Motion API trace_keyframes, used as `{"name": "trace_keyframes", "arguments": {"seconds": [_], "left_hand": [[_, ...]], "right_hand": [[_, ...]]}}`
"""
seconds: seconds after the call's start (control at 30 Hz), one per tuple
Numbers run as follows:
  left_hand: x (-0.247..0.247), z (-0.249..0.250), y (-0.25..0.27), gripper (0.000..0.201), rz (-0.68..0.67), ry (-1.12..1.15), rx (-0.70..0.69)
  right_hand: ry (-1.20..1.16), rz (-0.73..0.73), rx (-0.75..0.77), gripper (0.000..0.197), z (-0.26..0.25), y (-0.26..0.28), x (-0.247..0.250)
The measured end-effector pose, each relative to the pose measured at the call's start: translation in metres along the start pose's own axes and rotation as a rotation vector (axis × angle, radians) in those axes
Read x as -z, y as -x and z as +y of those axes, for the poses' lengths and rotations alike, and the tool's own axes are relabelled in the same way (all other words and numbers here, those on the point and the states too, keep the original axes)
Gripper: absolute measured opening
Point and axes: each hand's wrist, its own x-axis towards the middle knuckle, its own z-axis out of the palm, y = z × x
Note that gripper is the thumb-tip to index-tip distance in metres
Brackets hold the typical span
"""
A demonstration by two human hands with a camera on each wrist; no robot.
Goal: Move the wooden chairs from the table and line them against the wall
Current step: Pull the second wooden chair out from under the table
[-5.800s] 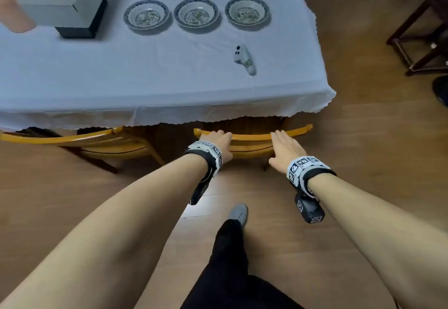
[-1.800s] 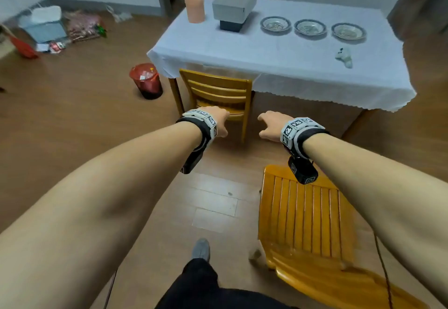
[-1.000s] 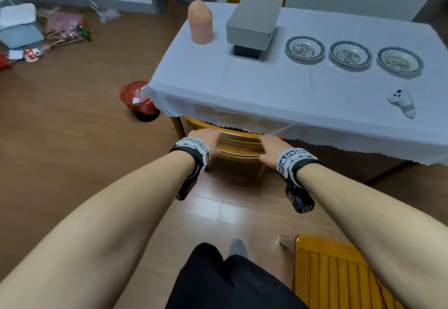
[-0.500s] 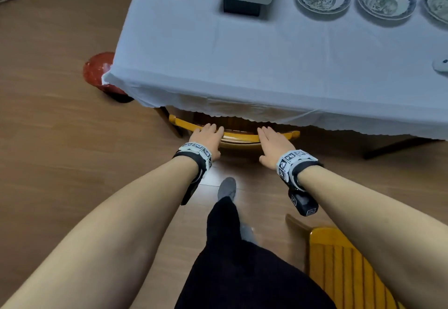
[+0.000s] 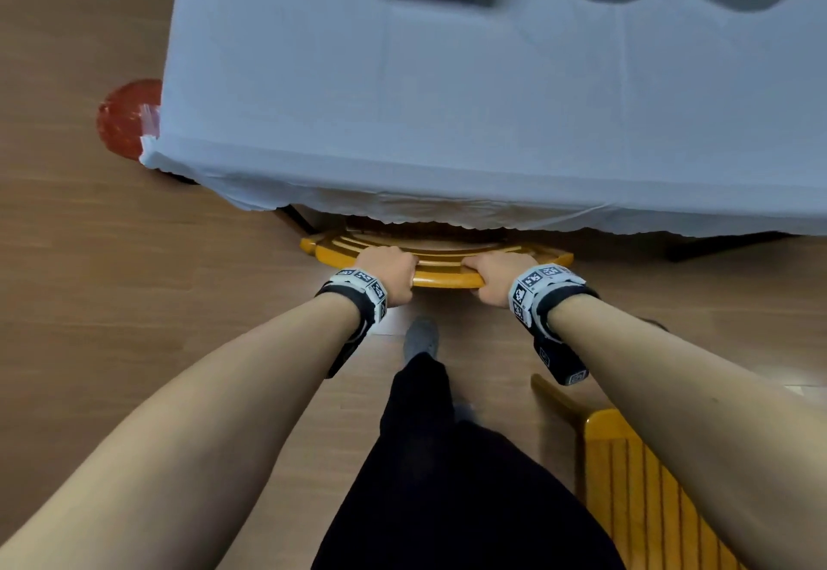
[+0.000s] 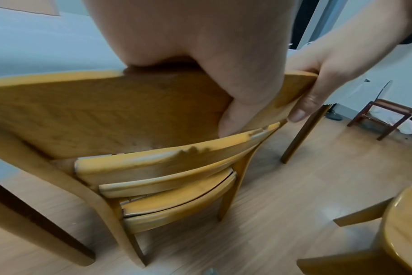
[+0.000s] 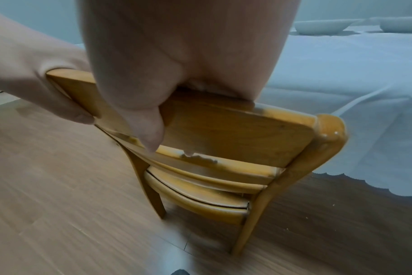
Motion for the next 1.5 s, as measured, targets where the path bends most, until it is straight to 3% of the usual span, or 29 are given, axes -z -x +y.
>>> {"name": "trace_keyframes", "arguments": {"seconds": [0.23,0.4,0.57,0.77,0.87,1.07,1.23,1.5], "left_hand": [[-0.005,0.004,0.021,0.008,-0.016,-0.04,-0.001],[-0.025,0.015,0.062,0.019,-0.009,-0.049,-0.049],[-0.059,0.041,0.112,0.026,0.014,0.029,-0.027],[-0.126,0.081,0.187,0.023,-0.06,-0.037,-0.061],[-0.166,0.102,0.223,0.023,-0.108,-0.085,-0.078],[-0.232,0.127,0.283,0.023,-0.082,-0.156,-0.11],[-0.288,0.139,0.346,0.019,-0.094,-0.119,-0.13],[-0.375,0.169,0.446,0.017,-0.118,-0.066,-0.161]], "right_hand": [[-0.022,-0.056,0.028,0.043,-0.015,0.021,-0.002],[0.004,-0.068,0.045,0.064,-0.029,0.065,-0.027],[-0.04,-0.021,0.065,0.056,-0.045,0.119,-0.066],[-0.029,-0.089,0.098,0.054,-0.069,0.187,-0.148],[-0.016,-0.132,0.136,0.043,-0.081,0.212,-0.197],[-0.023,-0.09,0.124,0.03,-0.111,0.259,-0.279],[-0.065,-0.071,0.096,0.048,-0.152,0.303,-0.35],[-0.069,-0.134,0.067,0.048,-0.206,0.382,-0.451]]}}
